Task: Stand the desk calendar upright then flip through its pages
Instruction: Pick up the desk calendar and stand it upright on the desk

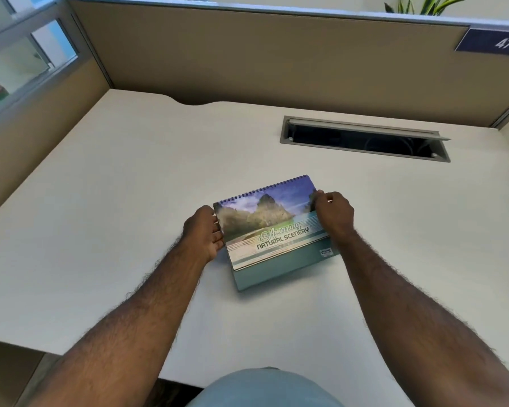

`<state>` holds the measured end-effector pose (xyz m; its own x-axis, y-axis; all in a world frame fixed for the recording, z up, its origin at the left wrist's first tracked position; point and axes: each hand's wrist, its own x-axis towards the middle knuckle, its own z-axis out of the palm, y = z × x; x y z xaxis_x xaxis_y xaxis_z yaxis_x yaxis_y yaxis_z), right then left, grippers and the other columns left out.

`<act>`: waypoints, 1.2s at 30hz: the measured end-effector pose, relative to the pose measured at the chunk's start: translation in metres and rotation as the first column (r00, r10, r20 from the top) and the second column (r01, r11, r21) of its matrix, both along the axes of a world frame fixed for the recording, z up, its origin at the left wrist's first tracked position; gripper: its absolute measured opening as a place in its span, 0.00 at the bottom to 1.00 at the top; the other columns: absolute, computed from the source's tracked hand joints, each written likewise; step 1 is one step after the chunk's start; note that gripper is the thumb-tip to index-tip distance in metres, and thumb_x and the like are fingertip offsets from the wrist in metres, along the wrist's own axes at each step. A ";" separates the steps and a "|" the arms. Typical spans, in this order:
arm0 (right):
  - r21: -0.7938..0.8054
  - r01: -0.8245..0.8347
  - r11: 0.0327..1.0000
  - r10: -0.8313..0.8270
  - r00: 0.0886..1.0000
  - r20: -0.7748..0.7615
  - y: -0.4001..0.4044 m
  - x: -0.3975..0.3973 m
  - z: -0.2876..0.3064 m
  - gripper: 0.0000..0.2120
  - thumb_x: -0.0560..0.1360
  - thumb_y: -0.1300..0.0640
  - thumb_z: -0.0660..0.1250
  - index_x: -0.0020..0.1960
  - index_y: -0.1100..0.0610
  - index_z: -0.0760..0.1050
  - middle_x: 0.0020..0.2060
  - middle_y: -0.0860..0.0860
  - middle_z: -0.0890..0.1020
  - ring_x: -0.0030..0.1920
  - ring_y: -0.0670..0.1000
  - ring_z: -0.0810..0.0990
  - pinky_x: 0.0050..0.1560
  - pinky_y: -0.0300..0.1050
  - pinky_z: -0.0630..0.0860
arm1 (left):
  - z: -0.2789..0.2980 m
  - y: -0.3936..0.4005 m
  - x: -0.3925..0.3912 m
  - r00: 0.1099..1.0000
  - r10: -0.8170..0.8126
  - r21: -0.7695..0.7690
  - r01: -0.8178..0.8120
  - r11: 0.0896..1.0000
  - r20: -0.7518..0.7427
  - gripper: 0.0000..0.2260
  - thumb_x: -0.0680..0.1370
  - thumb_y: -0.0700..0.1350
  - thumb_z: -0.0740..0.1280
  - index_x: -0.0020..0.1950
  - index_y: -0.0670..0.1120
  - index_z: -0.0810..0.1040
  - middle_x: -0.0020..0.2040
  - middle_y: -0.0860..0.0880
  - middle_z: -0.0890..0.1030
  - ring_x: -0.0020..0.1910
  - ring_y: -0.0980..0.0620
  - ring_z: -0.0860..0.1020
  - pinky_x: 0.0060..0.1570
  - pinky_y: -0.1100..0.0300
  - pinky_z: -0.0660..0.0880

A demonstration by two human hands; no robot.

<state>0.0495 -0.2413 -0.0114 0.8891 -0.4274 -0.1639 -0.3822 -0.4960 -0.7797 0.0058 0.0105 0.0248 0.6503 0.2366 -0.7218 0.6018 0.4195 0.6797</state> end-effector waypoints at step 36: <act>-0.047 -0.187 0.981 0.192 0.911 0.364 0.091 0.241 0.044 0.24 0.80 0.62 0.53 0.75 0.52 0.65 0.62 0.55 0.80 0.59 0.56 0.78 0.56 0.43 0.73 | 0.041 0.081 0.356 0.866 -0.040 0.001 0.045 0.999 0.499 0.14 0.80 0.37 0.53 0.46 0.45 0.78 0.42 0.46 0.81 0.38 0.51 0.79 0.28 0.64 0.77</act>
